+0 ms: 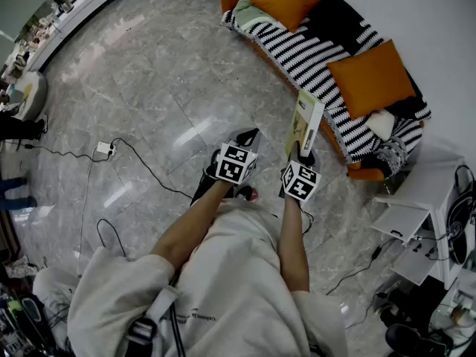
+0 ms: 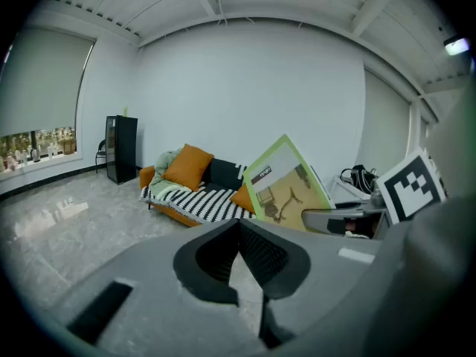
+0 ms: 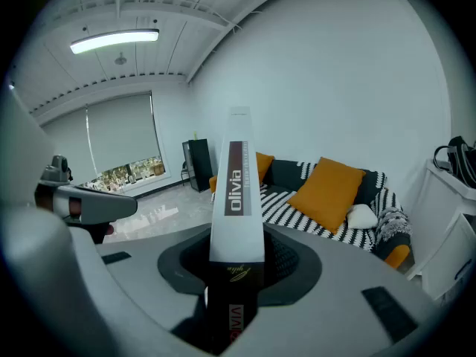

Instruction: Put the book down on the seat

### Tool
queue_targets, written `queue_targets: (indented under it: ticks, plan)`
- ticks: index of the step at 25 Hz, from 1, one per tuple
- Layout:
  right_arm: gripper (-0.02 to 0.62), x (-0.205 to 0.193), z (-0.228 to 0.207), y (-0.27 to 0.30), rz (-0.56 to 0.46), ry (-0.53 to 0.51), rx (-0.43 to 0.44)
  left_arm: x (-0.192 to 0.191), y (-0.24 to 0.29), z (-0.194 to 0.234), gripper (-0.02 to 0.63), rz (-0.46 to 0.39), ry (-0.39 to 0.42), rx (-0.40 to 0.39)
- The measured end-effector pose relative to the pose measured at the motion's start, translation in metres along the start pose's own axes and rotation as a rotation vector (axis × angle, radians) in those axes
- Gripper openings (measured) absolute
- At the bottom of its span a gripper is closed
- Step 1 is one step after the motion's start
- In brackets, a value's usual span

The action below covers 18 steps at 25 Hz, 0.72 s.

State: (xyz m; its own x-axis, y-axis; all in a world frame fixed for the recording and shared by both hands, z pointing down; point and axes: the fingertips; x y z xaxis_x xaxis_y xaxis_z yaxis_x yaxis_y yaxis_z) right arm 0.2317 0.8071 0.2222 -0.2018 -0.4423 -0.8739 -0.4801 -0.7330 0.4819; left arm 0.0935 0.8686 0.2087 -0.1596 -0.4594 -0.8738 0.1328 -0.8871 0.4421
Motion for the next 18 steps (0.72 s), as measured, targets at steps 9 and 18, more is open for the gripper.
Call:
queue_targets:
  ticks: [9,18]
  plan:
    - [0.118,-0.012,0.001,-0.010,-0.020,0.024,-0.016,-0.015,-0.004,-0.002,0.009,0.040,0.031,-0.035]
    - [0.118,-0.018,-0.012,-0.028,-0.036,0.043,-0.072,-0.021,0.009,-0.020,0.009,0.055,0.040,-0.083]
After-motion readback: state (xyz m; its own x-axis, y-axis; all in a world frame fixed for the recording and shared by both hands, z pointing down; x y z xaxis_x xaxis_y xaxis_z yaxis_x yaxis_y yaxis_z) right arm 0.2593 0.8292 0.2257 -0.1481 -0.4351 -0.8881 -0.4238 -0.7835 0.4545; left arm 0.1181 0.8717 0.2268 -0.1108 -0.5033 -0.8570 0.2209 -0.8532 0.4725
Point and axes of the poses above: the fingertips, and each gripper's own axes: y forward along the fingers, z to its left, x out of its top
